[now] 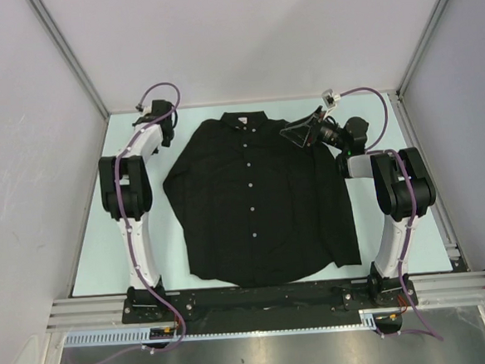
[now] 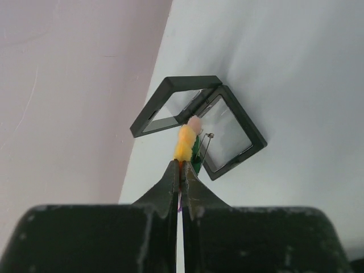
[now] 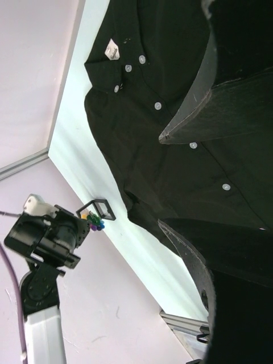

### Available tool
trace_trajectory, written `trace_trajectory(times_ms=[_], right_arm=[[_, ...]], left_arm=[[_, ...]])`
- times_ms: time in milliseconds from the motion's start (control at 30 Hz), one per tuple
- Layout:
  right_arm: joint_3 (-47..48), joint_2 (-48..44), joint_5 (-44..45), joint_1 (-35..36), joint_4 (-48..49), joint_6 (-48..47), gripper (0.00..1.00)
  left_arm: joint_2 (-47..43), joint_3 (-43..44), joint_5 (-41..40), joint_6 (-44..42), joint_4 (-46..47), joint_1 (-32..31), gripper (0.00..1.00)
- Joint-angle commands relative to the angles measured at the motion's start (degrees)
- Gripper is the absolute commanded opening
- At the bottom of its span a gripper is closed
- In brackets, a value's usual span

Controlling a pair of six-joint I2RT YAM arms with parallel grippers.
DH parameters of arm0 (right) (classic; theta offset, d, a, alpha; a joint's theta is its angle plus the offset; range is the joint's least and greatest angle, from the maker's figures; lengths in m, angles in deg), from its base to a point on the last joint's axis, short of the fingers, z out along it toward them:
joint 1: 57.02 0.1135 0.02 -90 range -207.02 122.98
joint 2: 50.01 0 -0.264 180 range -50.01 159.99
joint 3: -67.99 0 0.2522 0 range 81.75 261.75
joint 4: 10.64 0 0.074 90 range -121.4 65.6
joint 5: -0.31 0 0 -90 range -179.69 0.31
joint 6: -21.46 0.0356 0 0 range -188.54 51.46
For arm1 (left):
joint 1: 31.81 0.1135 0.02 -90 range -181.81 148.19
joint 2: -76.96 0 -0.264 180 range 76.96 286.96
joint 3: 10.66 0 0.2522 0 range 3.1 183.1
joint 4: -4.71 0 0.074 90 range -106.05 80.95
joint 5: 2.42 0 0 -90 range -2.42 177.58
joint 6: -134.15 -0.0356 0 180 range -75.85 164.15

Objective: Remove the brooch from the garment

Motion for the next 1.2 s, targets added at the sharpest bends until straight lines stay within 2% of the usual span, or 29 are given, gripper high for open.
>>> trace_trajectory(times_ms=[0, 1167], right_arm=[[0.1, -0.3, 0.9, 0.4, 1.0, -1.7, 0.58], [0.1, 0.3, 0.5, -0.2, 1.7, -1.1, 0.57]], left_arm=[[2.4, 3.4, -3.4, -2.0, 2.4, 0.2, 0.0], [6.5, 5.7, -7.1, -4.7, 3.9, 2.0, 0.0]])
